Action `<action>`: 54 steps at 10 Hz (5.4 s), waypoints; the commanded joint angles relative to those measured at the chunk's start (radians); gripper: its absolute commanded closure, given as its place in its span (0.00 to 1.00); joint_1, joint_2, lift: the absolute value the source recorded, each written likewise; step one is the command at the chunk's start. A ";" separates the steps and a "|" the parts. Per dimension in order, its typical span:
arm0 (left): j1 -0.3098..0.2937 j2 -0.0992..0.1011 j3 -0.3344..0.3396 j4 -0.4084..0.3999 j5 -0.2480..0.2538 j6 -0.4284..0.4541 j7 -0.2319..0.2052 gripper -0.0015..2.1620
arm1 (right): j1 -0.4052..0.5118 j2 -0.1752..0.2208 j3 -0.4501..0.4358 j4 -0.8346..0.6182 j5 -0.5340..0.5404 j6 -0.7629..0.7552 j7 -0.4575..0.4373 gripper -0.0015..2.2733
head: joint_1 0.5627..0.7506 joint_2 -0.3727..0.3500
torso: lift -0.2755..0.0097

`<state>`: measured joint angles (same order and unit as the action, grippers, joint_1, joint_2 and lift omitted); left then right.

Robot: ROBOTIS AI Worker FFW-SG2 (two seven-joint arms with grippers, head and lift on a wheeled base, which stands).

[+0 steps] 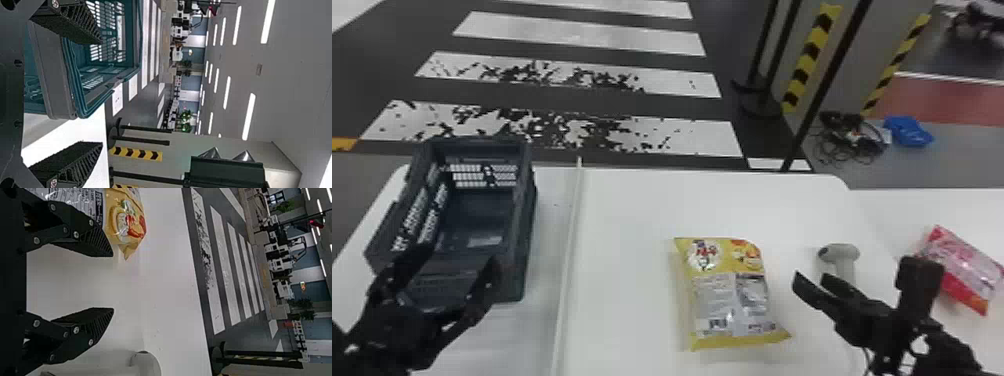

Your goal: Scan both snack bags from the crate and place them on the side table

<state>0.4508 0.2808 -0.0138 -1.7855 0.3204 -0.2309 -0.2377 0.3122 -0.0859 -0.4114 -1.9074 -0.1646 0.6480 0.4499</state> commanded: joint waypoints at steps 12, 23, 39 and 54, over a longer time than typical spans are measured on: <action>0.000 -0.003 0.006 0.011 -0.004 0.003 -0.003 0.04 | -0.349 -0.198 -0.021 0.482 0.180 0.078 0.047 0.02 | 0.70 0.12 | 0.63; -0.015 0.001 -0.005 0.018 0.000 0.003 -0.003 0.04 | -0.358 -0.241 -0.012 0.479 0.189 0.192 0.098 0.99 | 0.70 0.08 | 0.63; -0.017 0.015 -0.008 0.018 0.015 0.000 -0.003 0.04 | 0.151 -0.012 0.266 -0.756 0.385 0.924 -0.019 0.99 | 0.70 0.34 | 0.63; -0.018 -0.003 -0.006 0.080 0.042 -0.074 -0.012 0.04 | 0.219 0.087 0.776 -0.687 0.594 0.924 -0.355 0.99 | 0.70 0.68 | 0.63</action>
<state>0.4318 0.2776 -0.0199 -1.7064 0.3620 -0.3042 -0.2500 0.5330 -0.0032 0.3656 -2.6047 0.4317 1.5670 0.0971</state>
